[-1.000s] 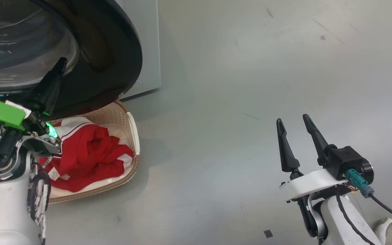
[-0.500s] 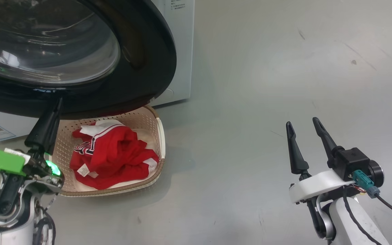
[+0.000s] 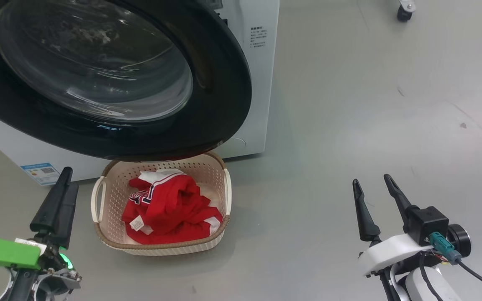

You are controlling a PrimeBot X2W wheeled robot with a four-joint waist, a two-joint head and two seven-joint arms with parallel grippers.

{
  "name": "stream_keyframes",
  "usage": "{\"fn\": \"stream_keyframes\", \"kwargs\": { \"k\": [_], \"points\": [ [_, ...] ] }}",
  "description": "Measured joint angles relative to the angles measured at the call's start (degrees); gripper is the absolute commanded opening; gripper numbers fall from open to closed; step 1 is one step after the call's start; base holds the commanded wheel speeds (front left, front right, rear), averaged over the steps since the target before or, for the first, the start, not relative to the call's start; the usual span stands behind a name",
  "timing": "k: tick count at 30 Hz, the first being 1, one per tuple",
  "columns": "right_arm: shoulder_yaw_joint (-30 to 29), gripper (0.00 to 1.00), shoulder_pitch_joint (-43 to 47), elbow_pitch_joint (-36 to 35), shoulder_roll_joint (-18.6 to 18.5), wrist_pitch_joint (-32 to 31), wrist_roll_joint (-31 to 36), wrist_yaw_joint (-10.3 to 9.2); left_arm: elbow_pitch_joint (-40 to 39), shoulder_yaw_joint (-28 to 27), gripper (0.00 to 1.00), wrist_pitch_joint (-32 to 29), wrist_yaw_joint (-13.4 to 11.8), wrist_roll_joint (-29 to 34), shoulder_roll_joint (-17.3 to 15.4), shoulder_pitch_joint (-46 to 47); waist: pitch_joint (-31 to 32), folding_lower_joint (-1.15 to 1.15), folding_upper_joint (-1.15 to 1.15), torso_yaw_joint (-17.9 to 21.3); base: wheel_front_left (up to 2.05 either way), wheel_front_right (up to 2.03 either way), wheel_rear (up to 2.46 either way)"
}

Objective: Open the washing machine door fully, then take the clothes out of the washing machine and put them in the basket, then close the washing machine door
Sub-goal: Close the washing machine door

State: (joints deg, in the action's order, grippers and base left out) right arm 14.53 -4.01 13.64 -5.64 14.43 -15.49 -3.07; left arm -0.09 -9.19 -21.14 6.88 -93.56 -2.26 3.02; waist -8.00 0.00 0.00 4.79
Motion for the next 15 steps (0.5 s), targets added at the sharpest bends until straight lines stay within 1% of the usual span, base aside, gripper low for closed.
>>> {"fn": "stream_keyframes", "kwargs": {
  "k": [1, 5, 6, 8, 10, 15],
  "points": [
    [0.0, 1.00, 0.2, 0.0, 0.0, 0.0, 0.0, -0.01, -0.7, 0.1, 1.00, 0.6, 0.0, 1.1, 0.0, -0.5, 0.4, 0.00, 0.00, -0.4, 0.00, 0.00, 0.00],
    [0.0, 1.00, 0.9, 0.0, -0.3, 0.0, 0.0, -0.01, -3.1, 1.9, 1.00, 3.2, 0.0, 10.6, -0.3, -2.3, 1.8, 0.00, 0.00, -1.7, 0.00, 0.00, 0.00],
    [0.0, 1.00, 0.9, 0.0, -0.3, 0.0, 0.0, -0.01, -3.1, 1.9, 1.00, 3.2, 0.0, 10.6, -0.3, -2.3, 1.8, 0.00, 0.00, -1.7, 0.00, 0.00, 0.00],
    [-0.1, 1.00, 0.9, 0.0, -0.5, 0.0, 0.0, -0.01, -4.2, 3.1, 1.00, 4.8, 0.0, 15.9, -1.6, -3.5, 2.3, 0.00, 0.00, -2.2, 0.00, 0.00, 0.00],
    [-0.1, 1.00, 1.0, 0.0, -0.6, 0.0, 0.0, -0.01, -5.0, 3.3, 1.00, 7.0, 0.0, 19.3, -2.6, -4.4, 2.8, 0.00, 0.00, -2.6, 0.00, 0.00, 0.00],
    [-0.2, 1.00, 1.2, 0.0, -0.7, 0.0, 0.0, -0.02, -6.4, 6.5, 1.00, 11.3, 0.0, 31.7, -6.6, -6.6, 3.9, 0.00, 0.00, -3.2, 0.00, 0.00, 0.00]
  ]
}}
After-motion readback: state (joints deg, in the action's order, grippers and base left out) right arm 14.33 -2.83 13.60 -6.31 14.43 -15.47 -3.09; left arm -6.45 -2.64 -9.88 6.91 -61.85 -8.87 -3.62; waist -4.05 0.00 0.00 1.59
